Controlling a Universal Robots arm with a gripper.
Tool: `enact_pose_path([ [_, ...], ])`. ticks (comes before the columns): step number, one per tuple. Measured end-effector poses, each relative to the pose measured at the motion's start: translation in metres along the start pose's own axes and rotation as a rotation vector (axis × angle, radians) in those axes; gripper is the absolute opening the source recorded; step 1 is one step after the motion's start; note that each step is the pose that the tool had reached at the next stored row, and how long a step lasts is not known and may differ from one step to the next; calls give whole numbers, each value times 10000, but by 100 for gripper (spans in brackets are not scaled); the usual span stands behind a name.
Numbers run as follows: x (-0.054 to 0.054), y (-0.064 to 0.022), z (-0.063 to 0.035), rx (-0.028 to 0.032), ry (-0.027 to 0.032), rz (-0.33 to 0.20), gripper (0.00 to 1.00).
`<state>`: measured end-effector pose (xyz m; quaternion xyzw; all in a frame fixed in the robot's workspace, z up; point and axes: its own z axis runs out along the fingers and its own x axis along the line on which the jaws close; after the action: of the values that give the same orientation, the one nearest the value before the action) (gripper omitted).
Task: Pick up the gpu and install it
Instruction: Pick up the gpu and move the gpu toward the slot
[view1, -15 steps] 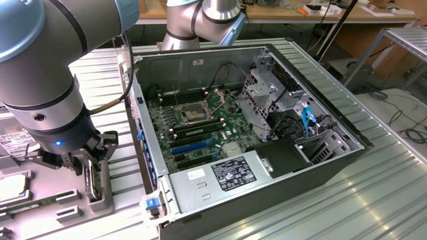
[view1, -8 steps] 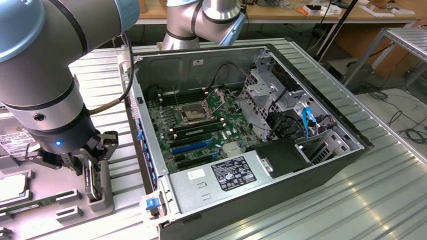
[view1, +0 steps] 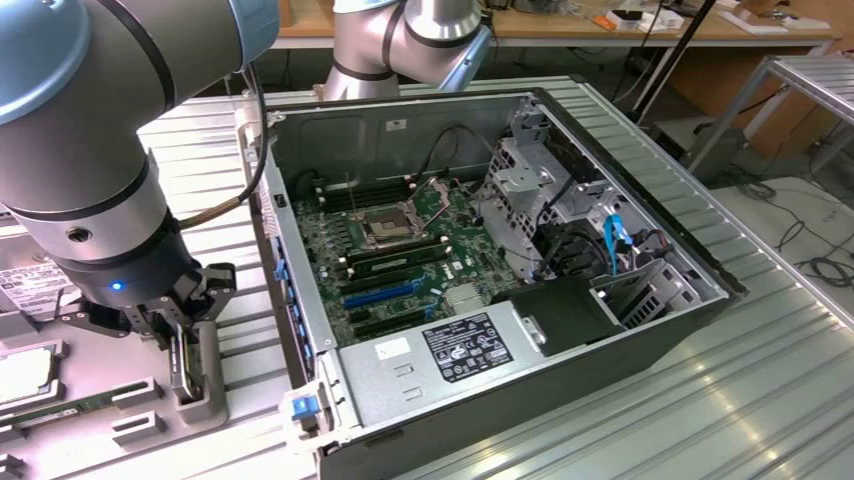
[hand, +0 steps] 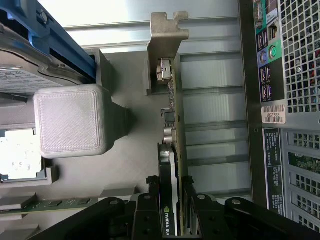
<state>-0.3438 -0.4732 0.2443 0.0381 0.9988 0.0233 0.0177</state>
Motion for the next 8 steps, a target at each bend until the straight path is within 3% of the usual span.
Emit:
enact_pose_path([
  [8,0,0,0,0,0,0,27],
])
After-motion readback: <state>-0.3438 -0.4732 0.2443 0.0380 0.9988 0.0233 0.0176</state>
